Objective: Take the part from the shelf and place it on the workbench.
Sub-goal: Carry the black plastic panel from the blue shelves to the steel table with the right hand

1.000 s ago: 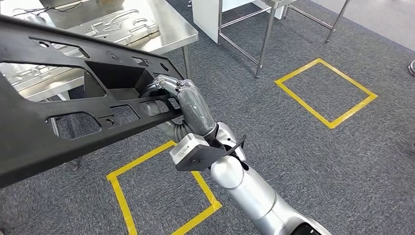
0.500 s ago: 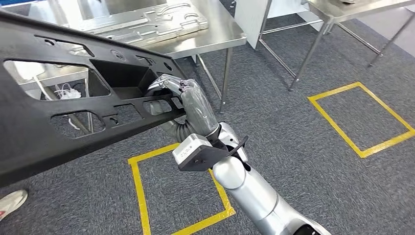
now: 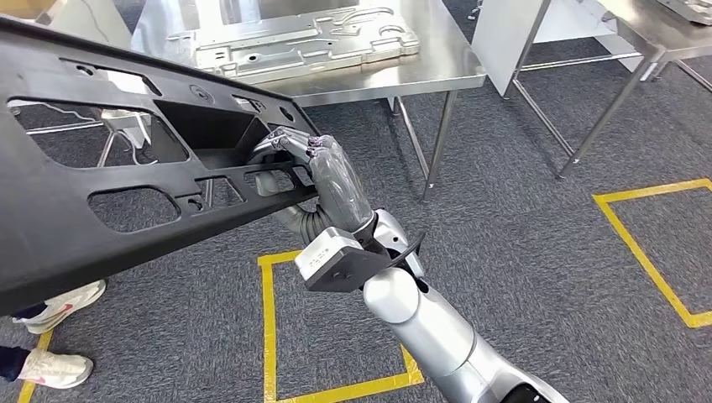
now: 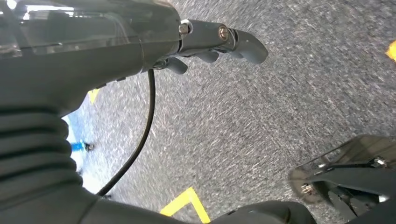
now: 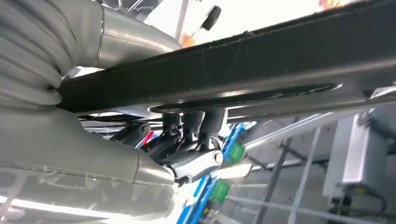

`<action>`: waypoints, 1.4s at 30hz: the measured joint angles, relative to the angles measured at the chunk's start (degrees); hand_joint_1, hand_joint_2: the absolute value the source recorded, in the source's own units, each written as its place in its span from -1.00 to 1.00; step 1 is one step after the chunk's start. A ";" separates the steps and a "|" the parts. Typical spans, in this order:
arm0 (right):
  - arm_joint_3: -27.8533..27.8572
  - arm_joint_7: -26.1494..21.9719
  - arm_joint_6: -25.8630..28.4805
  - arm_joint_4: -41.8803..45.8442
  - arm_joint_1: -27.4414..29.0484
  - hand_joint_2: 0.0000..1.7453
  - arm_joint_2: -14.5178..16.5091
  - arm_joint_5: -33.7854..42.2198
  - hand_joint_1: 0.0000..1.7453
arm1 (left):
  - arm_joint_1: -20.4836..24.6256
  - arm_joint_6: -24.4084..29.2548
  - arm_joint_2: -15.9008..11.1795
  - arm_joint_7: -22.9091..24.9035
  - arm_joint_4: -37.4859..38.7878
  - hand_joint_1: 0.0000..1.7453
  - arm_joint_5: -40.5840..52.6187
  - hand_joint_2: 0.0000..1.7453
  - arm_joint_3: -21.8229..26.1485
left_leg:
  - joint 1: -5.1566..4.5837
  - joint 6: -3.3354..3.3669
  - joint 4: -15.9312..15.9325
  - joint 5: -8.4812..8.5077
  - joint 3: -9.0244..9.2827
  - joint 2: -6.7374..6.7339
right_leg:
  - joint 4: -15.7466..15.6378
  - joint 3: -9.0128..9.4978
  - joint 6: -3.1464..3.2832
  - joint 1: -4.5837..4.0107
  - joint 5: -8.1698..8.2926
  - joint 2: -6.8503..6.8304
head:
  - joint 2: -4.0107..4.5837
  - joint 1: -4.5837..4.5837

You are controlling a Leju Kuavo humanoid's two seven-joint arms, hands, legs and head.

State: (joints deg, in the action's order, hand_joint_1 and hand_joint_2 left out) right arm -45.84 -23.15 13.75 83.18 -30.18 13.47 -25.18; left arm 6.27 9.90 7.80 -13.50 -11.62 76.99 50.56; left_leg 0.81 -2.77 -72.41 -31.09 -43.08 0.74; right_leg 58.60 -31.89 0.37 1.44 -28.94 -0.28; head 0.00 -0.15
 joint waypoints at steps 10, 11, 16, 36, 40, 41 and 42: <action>-0.01 0.02 -1.78 -0.01 -0.09 1.00 0.04 2.51 1.00 | -0.21 -0.29 -0.10 0.09 0.01 -1.00 0.17 1.00 -0.19 | 0.18 0.17 12.94 5.40 6.78 -1.86 | -0.31 1.30 -2.02 0.08 -1.05 -3.54 | 0.00 0.43; 0.00 0.02 -1.80 -0.01 -0.10 1.00 0.05 2.55 1.00 | -0.23 -0.30 -0.11 0.10 0.01 -1.00 0.17 1.00 -0.20 | 0.26 0.49 12.99 5.39 6.80 -1.77 | -0.40 1.32 -2.19 0.14 -1.15 -3.47 | 0.00 0.40; 0.05 -0.02 -1.86 -0.05 -0.07 1.00 -0.14 2.63 1.00 | 0.13 -0.29 -0.15 0.11 -0.02 -1.00 0.17 1.00 -0.31 | 0.43 2.01 13.19 5.40 6.90 -0.96 | 12.10 -4.83 -2.31 -0.11 -7.48 -0.78 | 0.00 -0.60; 0.05 0.07 -1.81 -0.21 0.15 1.00 -0.46 2.73 1.00 | -0.19 -0.26 -0.32 0.16 -0.01 -1.00 -0.08 1.00 -0.42 | -0.09 0.90 14.17 6.04 7.31 0.99 | 0.41 -1.43 -1.47 -0.39 0.41 0.53 | 0.00 -0.44; 0.05 0.07 -1.81 -0.21 0.15 1.00 -0.46 2.73 1.00 | -0.25 -0.26 -0.32 0.20 -0.01 -1.00 -0.15 1.00 -0.42 | -0.21 0.85 14.15 6.03 7.25 1.00 | 0.40 -1.43 -1.46 -0.37 0.40 0.53 | 0.00 -0.45; 0.05 0.07 -1.81 -0.21 0.15 1.00 -0.46 2.73 1.00 | -0.26 -0.27 -0.32 0.20 -0.01 -1.00 -0.16 1.00 -0.42 | -0.26 0.85 14.13 6.03 7.23 1.00 | 0.40 -1.42 -1.46 -0.35 0.40 0.53 | 0.00 -0.45; 0.05 0.07 -1.81 -0.21 0.15 1.00 -0.46 2.73 1.00 | -0.27 -0.29 -0.32 0.19 -0.01 -1.00 -0.18 1.00 -0.42 | -0.31 0.85 14.10 6.03 7.21 1.00 | 0.39 -1.42 -1.47 -0.32 0.40 0.53 | 0.00 -0.45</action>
State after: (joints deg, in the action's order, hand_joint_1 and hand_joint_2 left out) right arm -45.79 -23.08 11.93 82.97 -30.02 13.00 -22.45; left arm 6.00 9.61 7.48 -13.31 -11.63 76.81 50.14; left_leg 0.50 -1.92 -58.31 -25.06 -35.87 1.74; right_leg 58.99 -33.31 -1.09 1.12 -28.54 0.24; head 0.00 -0.60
